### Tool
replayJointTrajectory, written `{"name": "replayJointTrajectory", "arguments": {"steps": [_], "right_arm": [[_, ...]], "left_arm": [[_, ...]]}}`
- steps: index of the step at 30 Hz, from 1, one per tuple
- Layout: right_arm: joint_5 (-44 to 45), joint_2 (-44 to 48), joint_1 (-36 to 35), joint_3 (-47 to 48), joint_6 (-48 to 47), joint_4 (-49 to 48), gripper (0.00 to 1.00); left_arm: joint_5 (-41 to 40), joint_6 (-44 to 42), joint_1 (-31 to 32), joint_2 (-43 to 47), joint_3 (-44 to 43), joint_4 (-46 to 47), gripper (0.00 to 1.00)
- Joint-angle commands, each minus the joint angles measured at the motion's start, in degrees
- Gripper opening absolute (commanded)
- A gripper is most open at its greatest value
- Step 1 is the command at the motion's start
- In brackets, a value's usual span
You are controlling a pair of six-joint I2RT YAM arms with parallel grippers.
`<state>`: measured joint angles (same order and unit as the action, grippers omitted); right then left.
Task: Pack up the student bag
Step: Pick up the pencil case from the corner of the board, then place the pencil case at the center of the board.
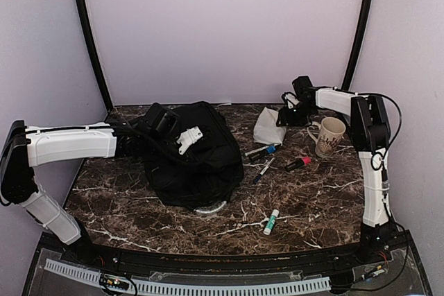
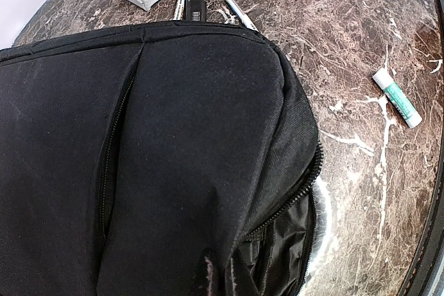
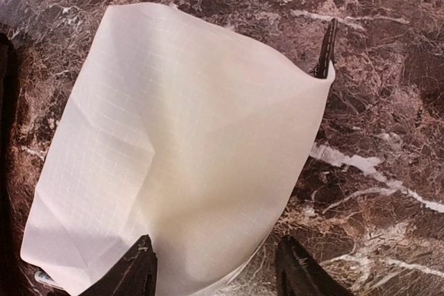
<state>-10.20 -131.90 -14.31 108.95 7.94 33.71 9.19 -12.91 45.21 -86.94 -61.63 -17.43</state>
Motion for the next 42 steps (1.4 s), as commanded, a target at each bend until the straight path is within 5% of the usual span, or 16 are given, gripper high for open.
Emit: {"name": "replayJointTrajectory", "arguments": {"steps": [1,8,12,23,35,42], "right_arm": [[-1.62,-1.49,-0.28,2.16,0.78,0.87,0.54],[-10.57,-0.73,-0.46,2.43,0.59,-1.10,0.12],[-16.42,3.02,-0.66,-0.10,0.03,-4.61,0.00],[-16.15,21.57,-5.35,-8.73,-9.47,-8.57,0.00],[-16.00,41.75,-12.51,-22.33,-38.58,10.25,0.00],[-5.74,49.87,-20.20,-33.59,-46.80,13.77,0.00]], "left_arm": [[0.41,-0.66,0.17,0.79,-1.66,-0.84,0.00],[-0.08,-0.98,0.14,0.45,-1.88,-1.13,0.00],[-0.26,-1.06,0.14,0.54,-1.88,-1.20,0.00],[-0.91,-1.08,0.14,1.32,-1.49,-0.87,0.00],[-3.65,-1.64,0.14,2.71,-0.98,-0.90,0.00],[-4.23,-1.72,0.14,2.60,-0.78,-0.67,0.00]]}}
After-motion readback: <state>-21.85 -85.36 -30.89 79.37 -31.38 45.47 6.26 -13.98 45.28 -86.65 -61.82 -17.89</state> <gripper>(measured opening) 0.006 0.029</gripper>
